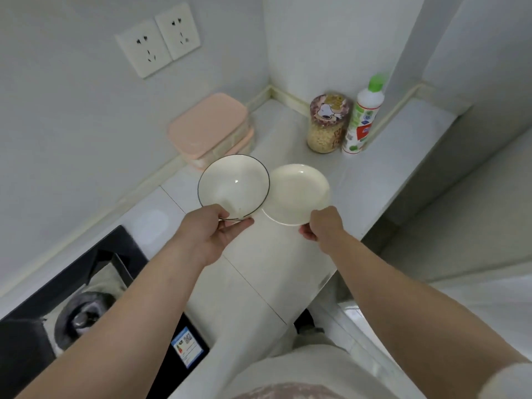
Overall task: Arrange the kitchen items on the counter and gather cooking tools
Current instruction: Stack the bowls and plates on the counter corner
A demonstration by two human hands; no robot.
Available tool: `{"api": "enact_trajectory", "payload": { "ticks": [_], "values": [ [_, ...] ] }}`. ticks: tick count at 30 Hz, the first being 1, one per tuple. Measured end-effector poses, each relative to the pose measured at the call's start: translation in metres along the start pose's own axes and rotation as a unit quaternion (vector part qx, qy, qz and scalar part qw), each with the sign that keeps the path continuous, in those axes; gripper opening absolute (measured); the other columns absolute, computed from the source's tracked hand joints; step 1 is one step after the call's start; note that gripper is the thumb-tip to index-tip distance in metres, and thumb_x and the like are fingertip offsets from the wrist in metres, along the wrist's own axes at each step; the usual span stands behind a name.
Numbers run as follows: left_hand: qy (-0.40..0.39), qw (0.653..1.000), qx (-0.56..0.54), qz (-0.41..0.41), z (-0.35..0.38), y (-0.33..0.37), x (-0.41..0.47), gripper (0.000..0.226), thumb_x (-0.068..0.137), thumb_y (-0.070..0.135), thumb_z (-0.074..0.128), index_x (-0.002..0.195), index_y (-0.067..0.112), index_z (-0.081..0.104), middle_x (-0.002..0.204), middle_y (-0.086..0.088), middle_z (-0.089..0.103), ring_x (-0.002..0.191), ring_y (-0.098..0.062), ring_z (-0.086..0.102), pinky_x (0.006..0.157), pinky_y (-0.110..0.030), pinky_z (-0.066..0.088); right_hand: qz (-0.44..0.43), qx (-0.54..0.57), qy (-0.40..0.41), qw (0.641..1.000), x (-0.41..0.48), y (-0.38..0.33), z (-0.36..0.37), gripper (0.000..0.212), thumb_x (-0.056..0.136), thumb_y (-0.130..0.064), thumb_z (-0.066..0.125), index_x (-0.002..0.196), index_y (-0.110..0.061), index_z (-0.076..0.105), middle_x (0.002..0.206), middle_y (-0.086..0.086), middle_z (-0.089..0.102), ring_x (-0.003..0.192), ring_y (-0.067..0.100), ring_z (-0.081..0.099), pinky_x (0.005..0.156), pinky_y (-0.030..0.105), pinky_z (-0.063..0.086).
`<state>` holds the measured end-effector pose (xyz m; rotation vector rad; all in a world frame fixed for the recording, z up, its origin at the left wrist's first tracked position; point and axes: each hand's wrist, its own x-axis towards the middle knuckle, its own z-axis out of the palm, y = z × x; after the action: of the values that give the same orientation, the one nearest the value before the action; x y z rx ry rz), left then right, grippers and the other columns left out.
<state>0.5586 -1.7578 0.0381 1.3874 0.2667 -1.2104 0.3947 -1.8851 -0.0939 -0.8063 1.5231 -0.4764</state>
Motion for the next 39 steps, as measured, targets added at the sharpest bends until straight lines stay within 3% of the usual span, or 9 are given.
{"api": "enact_trajectory", "payload": {
  "ticks": [8, 11, 14, 19, 24, 27, 33, 36, 39],
  "values": [
    [0.017, 0.999, 0.027, -0.023, 0.034, 0.000, 0.036, 0.029, 0.089, -0.018, 0.037, 0.110, -0.008, 0.052, 0.107, -0.027, 0.062, 0.104, -0.049, 0.065, 0.081, -0.051, 0.058, 0.023, -0.018, 0.017, 0.999, 0.042, -0.018, 0.009, 0.040, 0.088, 0.006, 0.039, 0.127, 0.005, 0.046, 0.101, 0.026, 0.059, 0.042, 0.020, 0.055, 0.030, 0.019, 0.038],
    [0.014, 0.998, 0.048, -0.026, 0.044, -0.003, 0.045, 0.023, 0.089, -0.018, 0.036, 0.102, -0.008, 0.053, 0.104, -0.027, 0.062, 0.095, -0.046, 0.067, 0.082, -0.049, 0.058, 0.024, -0.036, 0.027, 0.999, 0.049, -0.019, 0.011, 0.040, 0.087, 0.005, 0.038, 0.126, 0.004, 0.046, 0.102, 0.027, 0.060, 0.023, 0.010, 0.046, 0.029, 0.015, 0.031],
    [0.014, 0.997, 0.066, -0.032, 0.054, -0.007, 0.055, 0.020, 0.090, -0.017, 0.036, 0.098, -0.007, 0.053, 0.102, -0.027, 0.063, 0.087, -0.044, 0.067, 0.084, -0.049, 0.057, 0.025, -0.048, 0.019, 0.998, 0.051, -0.022, 0.008, 0.038, 0.089, 0.005, 0.037, 0.126, 0.002, 0.044, 0.098, 0.025, 0.056, 0.020, 0.009, 0.042, 0.028, 0.013, 0.028],
    [0.026, 0.993, 0.103, -0.045, 0.070, -0.017, 0.078, 0.017, 0.091, -0.014, 0.041, 0.102, -0.008, 0.053, 0.112, -0.031, 0.062, 0.082, -0.045, 0.070, 0.069, -0.046, 0.062, 0.017, -0.057, 0.009, 0.998, 0.054, -0.019, 0.007, 0.033, 0.090, -0.003, 0.040, 0.121, 0.002, 0.050, 0.091, 0.022, 0.060, 0.043, 0.022, 0.053, 0.033, 0.019, 0.038],
    [0.027, 0.987, 0.149, -0.049, 0.085, -0.026, 0.099, 0.021, 0.092, -0.012, 0.043, 0.112, -0.009, 0.051, 0.123, -0.030, 0.057, 0.078, -0.043, 0.070, 0.066, -0.044, 0.062, 0.015, -0.081, -0.016, 0.996, 0.054, -0.016, -0.004, 0.024, 0.097, -0.015, 0.049, 0.095, 0.005, 0.061, 0.061, 0.014, 0.061, 0.033, 0.017, 0.055, 0.034, 0.018, 0.040],
    [0.029, 0.982, 0.180, -0.054, 0.092, -0.031, 0.112, 0.028, 0.093, -0.010, 0.044, 0.121, -0.009, 0.049, 0.120, -0.026, 0.056, 0.073, -0.042, 0.071, 0.067, -0.042, 0.063, 0.012, -0.069, -0.003, 0.998, 0.060, -0.014, -0.009, 0.030, 0.097, -0.016, 0.048, 0.103, 0.011, 0.060, 0.061, 0.015, 0.062, 0.032, 0.018, 0.054, 0.036, 0.021, 0.043],
    [0.036, 0.972, 0.217, -0.077, 0.109, -0.041, 0.126, 0.016, 0.095, -0.010, 0.045, 0.109, -0.006, 0.050, 0.095, -0.018, 0.056, 0.085, -0.041, 0.068, 0.066, -0.041, 0.062, -0.003, -0.039, 0.027, 0.999, 0.055, -0.020, -0.013, 0.018, 0.099, -0.021, 0.043, 0.108, -0.005, 0.047, 0.080, 0.016, 0.066, 0.056, 0.023, 0.057, 0.057, 0.033, 0.052],
    [0.045, 0.972, 0.215, -0.082, 0.113, -0.047, 0.132, 0.022, 0.095, -0.011, 0.044, 0.116, -0.007, 0.049, 0.089, -0.019, 0.057, 0.074, -0.038, 0.067, 0.075, -0.045, 0.060, -0.013, -0.050, 0.055, 0.997, 0.054, -0.022, -0.009, 0.022, 0.098, -0.025, 0.042, 0.109, -0.006, 0.046, 0.101, 0.021, 0.067, 0.079, 0.028, 0.057, 0.077, 0.046, 0.054],
    [0.050, 0.972, 0.214, -0.079, 0.116, -0.051, 0.134, 0.023, 0.095, -0.012, 0.043, 0.116, -0.007, 0.049, 0.086, -0.017, 0.057, 0.069, -0.038, 0.066, 0.079, -0.047, 0.060, -0.031, -0.058, 0.056, 0.996, 0.053, -0.023, -0.007, 0.025, 0.097, -0.031, 0.041, 0.106, -0.009, 0.046, 0.103, 0.022, 0.067, 0.083, 0.030, 0.058, 0.085, 0.051, 0.053]
  ]
}}
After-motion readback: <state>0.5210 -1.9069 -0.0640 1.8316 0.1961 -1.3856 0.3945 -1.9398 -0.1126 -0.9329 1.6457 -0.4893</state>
